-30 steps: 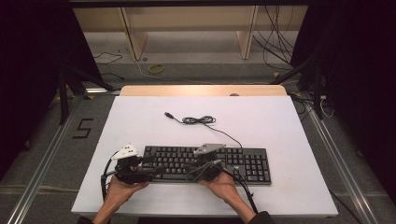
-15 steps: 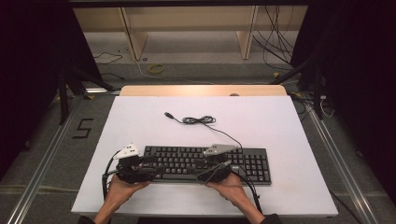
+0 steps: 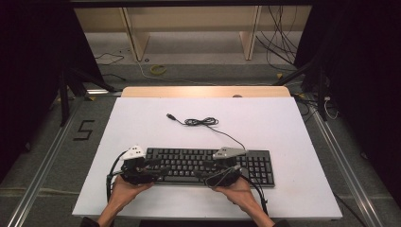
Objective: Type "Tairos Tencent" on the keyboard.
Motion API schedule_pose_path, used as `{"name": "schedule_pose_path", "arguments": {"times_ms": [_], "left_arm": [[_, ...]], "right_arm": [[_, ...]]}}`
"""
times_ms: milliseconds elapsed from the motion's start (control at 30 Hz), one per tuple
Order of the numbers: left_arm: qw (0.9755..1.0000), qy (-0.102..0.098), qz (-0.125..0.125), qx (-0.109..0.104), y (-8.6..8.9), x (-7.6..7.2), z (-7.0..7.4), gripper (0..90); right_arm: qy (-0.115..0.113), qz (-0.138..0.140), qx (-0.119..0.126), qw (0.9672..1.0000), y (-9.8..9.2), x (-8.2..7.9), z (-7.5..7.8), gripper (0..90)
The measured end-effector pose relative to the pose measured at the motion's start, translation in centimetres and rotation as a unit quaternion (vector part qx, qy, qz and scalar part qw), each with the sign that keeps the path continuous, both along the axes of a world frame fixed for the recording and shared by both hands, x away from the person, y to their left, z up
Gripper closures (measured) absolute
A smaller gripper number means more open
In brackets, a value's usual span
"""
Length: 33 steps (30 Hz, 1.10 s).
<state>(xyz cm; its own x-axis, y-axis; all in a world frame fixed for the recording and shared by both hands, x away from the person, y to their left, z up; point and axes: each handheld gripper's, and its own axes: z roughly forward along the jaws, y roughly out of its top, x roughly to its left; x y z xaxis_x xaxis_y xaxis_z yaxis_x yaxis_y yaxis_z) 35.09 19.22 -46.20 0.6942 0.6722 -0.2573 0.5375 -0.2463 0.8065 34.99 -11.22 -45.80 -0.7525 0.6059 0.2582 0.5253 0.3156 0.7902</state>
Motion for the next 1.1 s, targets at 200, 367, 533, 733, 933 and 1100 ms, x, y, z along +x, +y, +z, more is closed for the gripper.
{"name": "schedule_pose_path", "arguments": {"times_ms": [200,367,533,733,933,1100], "left_arm": [[0.9998,0.007,-0.011,0.013,-0.3,0.2,-0.2,54.7],[0.9994,0.011,-0.023,0.023,-0.6,0.3,-0.4,61.8],[0.9988,0.014,-0.031,0.034,-0.9,0.3,-0.5,67.0],[0.9981,0.018,-0.038,0.045,-1.2,0.4,-0.7,74.0],[0.997,0.025,-0.041,0.06,-1.5,0.6,-0.9,81.3],[0.9963,0.031,-0.042,0.068,-1.7,0.8,-1.0,85.3]], "right_arm": [[-0.001,-0.005,-0.001,1.0,-0.4,-0.2,0.0,41.0],[-0.003,-0.004,-0.003,1.0,-0.6,-0.4,0.0,39.9],[-0.003,-0.006,-0.003,1.0,-0.8,-0.6,0.0,39.3],[-0.004,-0.006,-0.003,1.0,-1.0,-0.8,0.0,38.7],[-0.005,-0.006,-0.001,1.0,-1.1,-1.0,0.1,37.9],[-0.006,-0.004,0.0,1.0,-1.2,-1.2,0.2,37.1]]}}
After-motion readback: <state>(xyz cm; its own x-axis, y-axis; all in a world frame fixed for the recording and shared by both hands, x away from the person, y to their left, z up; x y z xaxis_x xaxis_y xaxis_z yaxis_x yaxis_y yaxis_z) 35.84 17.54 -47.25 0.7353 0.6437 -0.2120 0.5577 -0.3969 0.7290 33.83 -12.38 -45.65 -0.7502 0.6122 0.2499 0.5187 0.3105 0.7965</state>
